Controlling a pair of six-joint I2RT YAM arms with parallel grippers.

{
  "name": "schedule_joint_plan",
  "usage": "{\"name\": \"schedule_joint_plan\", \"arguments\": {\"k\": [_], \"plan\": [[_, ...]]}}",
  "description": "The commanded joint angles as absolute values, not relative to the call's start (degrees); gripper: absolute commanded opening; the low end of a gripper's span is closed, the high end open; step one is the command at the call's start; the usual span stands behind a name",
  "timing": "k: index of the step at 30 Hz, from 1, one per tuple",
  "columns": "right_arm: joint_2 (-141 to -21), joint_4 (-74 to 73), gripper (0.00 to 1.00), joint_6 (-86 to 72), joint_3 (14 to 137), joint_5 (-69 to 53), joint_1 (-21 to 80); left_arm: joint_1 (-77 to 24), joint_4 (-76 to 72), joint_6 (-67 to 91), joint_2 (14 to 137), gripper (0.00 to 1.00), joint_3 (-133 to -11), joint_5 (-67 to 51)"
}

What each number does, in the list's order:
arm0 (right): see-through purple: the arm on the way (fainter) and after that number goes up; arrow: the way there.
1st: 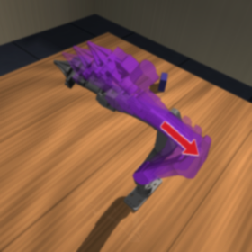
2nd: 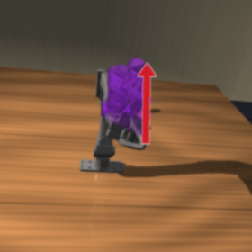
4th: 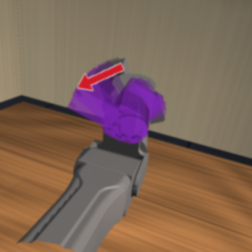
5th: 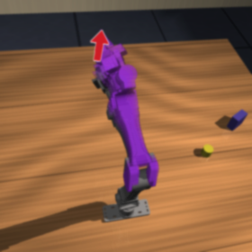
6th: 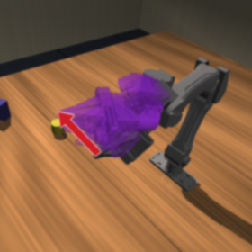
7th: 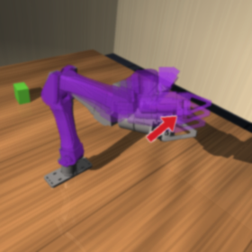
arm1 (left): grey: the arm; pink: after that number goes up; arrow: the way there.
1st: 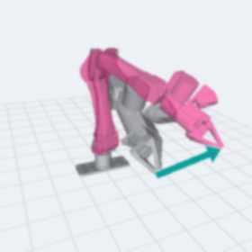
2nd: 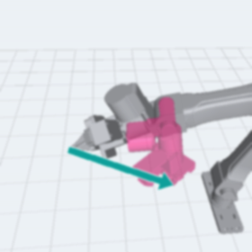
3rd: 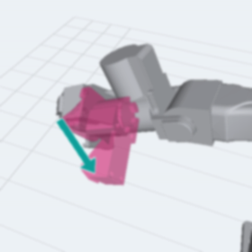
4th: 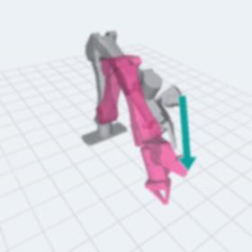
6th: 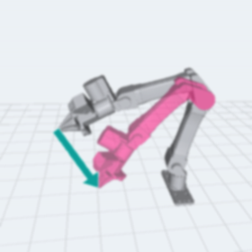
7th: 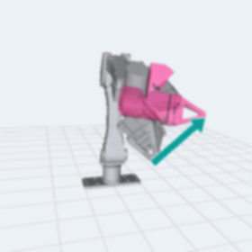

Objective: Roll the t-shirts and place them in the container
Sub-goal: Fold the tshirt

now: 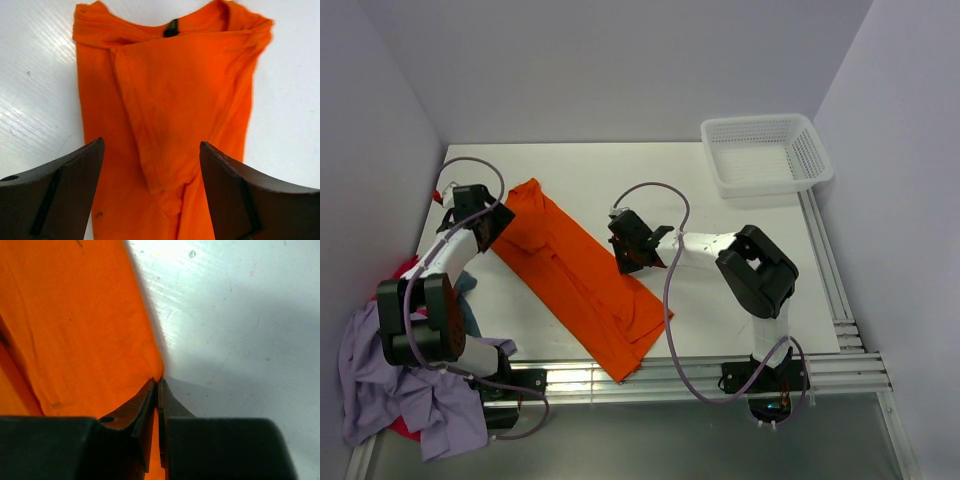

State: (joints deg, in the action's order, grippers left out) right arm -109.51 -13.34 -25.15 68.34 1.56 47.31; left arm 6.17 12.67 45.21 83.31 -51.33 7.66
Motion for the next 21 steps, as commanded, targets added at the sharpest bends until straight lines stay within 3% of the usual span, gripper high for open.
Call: {"name": "schedule_joint_plan", "arguments": {"k": [1,3,21], "plan": [[-109.42,-11.34,0.05,-25.58,67.76,0.44,46.76,6.24,12.48,44.74,86.83,0.81,-52.38,10.02],[-109.51,-11.34,0.0,-25.93,67.76,0.7,46.76,6.24,12.57,44.91,89.37,0.79,-52.91,9.76],[-106.44,-7.65,0.0,-30.76,62.75,0.26,42.36,6.24,7.83,43.86,91.84,0.67,-49.13,10.91]]}}
